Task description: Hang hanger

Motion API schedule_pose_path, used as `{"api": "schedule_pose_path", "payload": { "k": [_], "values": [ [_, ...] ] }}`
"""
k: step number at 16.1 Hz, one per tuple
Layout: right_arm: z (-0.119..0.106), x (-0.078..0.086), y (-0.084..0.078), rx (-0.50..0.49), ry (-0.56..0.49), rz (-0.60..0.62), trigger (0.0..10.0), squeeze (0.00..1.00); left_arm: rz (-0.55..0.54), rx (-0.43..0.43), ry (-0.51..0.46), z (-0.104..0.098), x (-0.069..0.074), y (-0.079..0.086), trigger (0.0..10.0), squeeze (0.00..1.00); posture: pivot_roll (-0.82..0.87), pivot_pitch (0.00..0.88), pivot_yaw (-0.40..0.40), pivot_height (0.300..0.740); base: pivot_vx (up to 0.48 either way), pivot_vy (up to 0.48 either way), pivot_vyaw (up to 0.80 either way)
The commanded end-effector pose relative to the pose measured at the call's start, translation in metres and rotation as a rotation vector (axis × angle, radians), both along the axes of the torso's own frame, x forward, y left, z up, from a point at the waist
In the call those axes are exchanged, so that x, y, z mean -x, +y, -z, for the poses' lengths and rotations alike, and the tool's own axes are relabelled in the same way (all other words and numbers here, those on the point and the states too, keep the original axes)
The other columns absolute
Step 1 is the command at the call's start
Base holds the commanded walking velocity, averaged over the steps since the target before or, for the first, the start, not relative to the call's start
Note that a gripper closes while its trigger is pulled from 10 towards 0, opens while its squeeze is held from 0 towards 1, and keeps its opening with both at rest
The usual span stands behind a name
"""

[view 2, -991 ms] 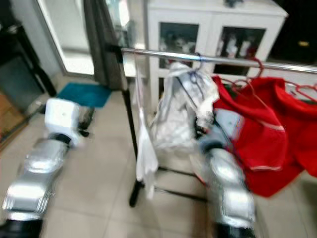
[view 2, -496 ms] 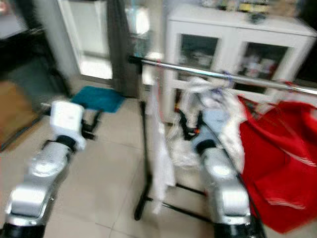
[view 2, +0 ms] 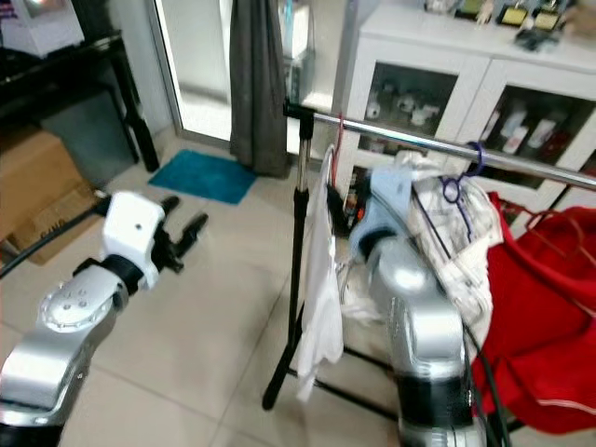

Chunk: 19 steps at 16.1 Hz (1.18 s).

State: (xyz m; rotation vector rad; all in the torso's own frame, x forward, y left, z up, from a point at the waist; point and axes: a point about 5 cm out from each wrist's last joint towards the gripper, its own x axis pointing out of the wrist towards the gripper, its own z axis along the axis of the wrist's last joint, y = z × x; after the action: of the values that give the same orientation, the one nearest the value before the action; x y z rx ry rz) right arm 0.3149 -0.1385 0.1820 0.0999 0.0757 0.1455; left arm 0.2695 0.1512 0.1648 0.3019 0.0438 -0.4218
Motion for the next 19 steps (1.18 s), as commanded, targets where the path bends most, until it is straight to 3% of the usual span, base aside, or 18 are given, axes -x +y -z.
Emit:
{"api": "schedule_pose_path", "payload": {
  "k": [1, 6, 7, 8, 12, 16, 19],
  "values": [
    [0.002, -0.007, -0.005, -0.013, 0.046, 0.028, 10.0, 1.00, 0.059, -0.001, 0.027, 0.000, 0.005, -0.003, 10.0, 0.00, -0.05, 0.000, -0.021, 0.740, 0.000, 0.000, 0.00],
    [-0.012, -0.041, -0.001, 0.034, 0.123, 0.034, 10.0, 1.00, 0.186, -0.046, 0.060, 0.002, 0.012, -0.006, 10.0, 0.00, -0.04, 0.000, -0.025, 0.740, 0.000, 0.000, 0.00],
    [-0.013, -0.044, 0.002, 0.023, 0.124, 0.021, 10.0, 0.72, 0.178, -0.046, 0.051, 0.001, 0.011, -0.005, 10.0, 0.00, -0.04, 0.000, -0.025, 0.740, 0.000, 0.000, 0.00],
    [-0.014, -0.049, 0.004, 0.035, 0.131, 0.012, 10.0, 0.00, 0.162, -0.043, 0.043, 0.000, 0.009, -0.003, 10.0, 0.00, -0.04, 0.000, -0.028, 0.740, 0.000, 0.000, 0.00],
    [-0.008, -0.064, 0.021, -0.001, 0.192, -0.048, 10.0, 0.00, 0.207, -0.061, 0.044, -0.001, 0.011, -0.006, 10.0, 0.00, -0.04, 0.000, -0.025, 0.740, 0.000, 0.000, 0.00],
    [-0.014, -0.084, 0.034, 0.048, 0.197, -0.072, 10.0, 0.00, 0.263, -0.071, 0.049, -0.002, 0.013, -0.009, 10.0, 0.00, -0.04, 0.000, -0.026, 0.740, 0.000, 0.000, 0.00],
    [-0.011, -0.091, 0.034, 0.092, 0.230, -0.036, 10.0, 0.00, 0.268, -0.077, 0.056, -0.001, 0.015, -0.009, 10.0, 0.00, -0.04, 0.000, -0.038, 0.740, 0.000, 0.000, 0.00]
  ]
}}
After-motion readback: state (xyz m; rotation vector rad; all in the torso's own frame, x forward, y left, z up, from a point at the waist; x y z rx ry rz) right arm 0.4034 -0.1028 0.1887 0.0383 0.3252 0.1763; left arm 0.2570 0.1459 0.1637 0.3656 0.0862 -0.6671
